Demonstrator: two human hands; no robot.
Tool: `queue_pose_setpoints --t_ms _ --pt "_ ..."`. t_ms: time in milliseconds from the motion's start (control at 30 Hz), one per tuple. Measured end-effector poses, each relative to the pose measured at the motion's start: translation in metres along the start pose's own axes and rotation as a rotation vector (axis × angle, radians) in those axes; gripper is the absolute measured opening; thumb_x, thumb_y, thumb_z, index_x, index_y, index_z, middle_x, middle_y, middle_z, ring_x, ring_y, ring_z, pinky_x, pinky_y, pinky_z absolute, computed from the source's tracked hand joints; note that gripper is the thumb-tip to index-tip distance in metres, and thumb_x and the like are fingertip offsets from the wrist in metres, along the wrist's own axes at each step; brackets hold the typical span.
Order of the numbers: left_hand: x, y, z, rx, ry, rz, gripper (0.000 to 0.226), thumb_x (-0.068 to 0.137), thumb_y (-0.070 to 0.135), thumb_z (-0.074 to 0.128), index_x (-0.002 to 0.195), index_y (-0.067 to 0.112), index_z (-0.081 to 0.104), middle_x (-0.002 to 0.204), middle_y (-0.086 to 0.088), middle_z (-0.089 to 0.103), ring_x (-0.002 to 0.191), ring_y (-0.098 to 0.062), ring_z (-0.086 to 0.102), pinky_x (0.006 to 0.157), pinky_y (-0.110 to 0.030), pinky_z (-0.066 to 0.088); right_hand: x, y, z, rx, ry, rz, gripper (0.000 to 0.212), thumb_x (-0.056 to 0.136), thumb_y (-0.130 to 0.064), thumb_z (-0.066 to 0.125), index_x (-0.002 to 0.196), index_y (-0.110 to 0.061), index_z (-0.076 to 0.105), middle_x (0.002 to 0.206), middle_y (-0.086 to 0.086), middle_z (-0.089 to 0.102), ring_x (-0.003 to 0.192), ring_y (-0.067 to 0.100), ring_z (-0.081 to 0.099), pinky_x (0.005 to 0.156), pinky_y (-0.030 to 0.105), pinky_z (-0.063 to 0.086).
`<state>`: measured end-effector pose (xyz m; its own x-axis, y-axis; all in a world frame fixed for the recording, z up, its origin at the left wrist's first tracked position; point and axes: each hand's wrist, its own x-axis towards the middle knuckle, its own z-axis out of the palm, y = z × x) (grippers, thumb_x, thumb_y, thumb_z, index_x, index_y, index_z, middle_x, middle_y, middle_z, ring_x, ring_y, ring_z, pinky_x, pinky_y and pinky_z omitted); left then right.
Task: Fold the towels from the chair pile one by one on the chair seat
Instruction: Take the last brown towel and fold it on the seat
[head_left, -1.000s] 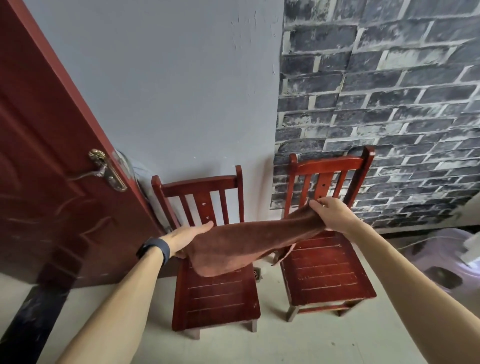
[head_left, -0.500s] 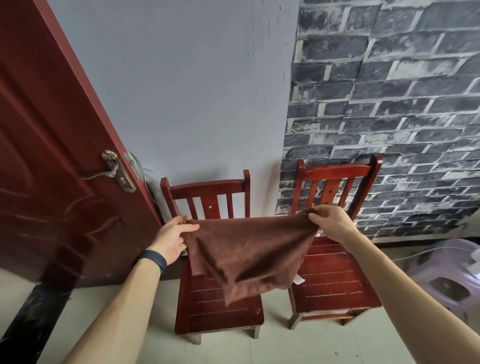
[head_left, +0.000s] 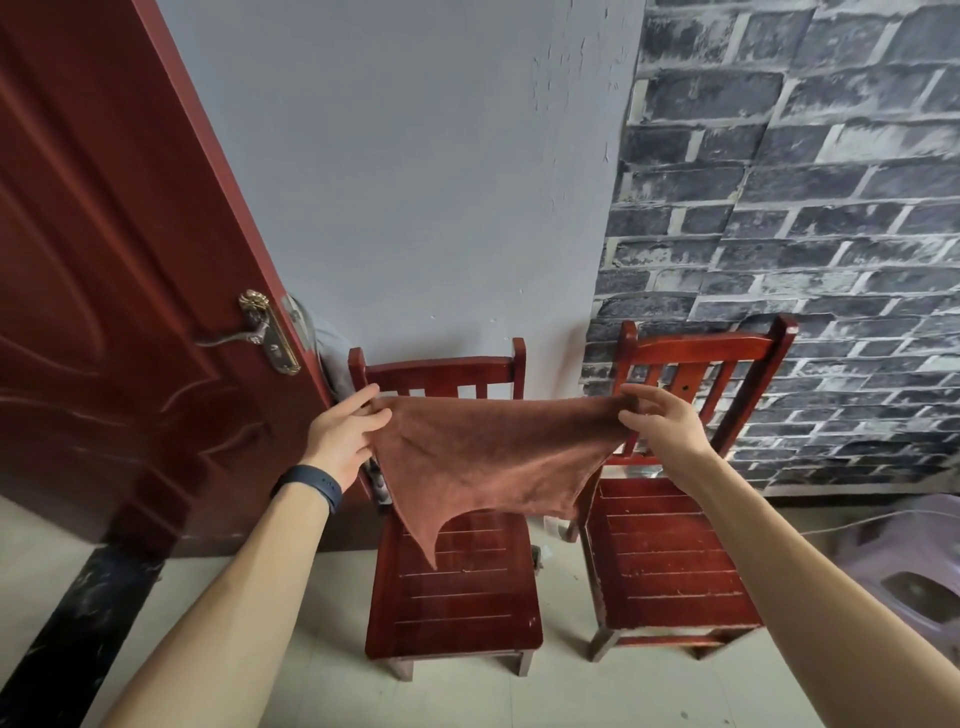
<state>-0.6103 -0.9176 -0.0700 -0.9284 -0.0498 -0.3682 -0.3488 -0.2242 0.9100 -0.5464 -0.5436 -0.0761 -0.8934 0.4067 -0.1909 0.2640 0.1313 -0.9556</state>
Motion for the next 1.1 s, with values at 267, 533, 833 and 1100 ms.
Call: queue_pose_setpoints --t_ms 267,533,833,1100 --pt "-0.003 0.022 -0.025 -0.147 -0.062 0.011 0.043 0.088 -0.005 0.055 0.118 0.022 0.068 0.127 -0.006 0.064 0.118 -0.016 0.059 0.112 -0.032 0.036 0.001 -0.025 0.034 -0.271 0.057 -0.198 0.044 0.089 -0.001 0.06 0.124 -0.027 0.066 0.112 0.001 0.069 0.103 0.022 0.066 0.09 0.038 0.058" --pt "-0.005 0.02 -0.072 0.379 0.125 0.284 0.032 0.085 0.01 0.073 0.115 0.019 0.072 0.106 -0.001 0.072 0.103 -0.01 0.066 0.091 -0.019 0.045 -0.01 -0.016 0.066 -0.332 0.154 -0.253 0.036 0.092 -0.006 0.062 0.123 -0.024 0.068 0.104 0.004 0.072 0.083 0.015 0.068 0.06 0.017 0.051" --pt "-0.005 -0.051 -0.126 1.317 0.155 0.28 0.02 0.082 0.025 0.074 0.1 0.03 0.078 0.099 0.005 0.076 0.1 -0.017 0.07 0.08 -0.025 0.053 -0.042 0.057 0.102 -0.708 0.073 -0.382 0.034 0.092 0.0 0.056 0.123 -0.009 0.068 0.114 0.012 0.07 0.103 0.031 0.066 0.095 0.039 0.052" --pt "-0.027 -0.126 -0.156 1.743 -0.056 0.006 0.014 0.081 0.04 0.071 0.094 0.034 0.075 0.096 0.01 0.074 0.091 -0.017 0.068 0.074 -0.027 0.055 -0.107 0.147 0.107 -0.923 -0.091 -0.101 0.026 0.088 -0.011 0.06 0.108 -0.021 0.073 0.097 0.001 0.073 0.088 0.027 0.068 0.077 0.036 0.053"
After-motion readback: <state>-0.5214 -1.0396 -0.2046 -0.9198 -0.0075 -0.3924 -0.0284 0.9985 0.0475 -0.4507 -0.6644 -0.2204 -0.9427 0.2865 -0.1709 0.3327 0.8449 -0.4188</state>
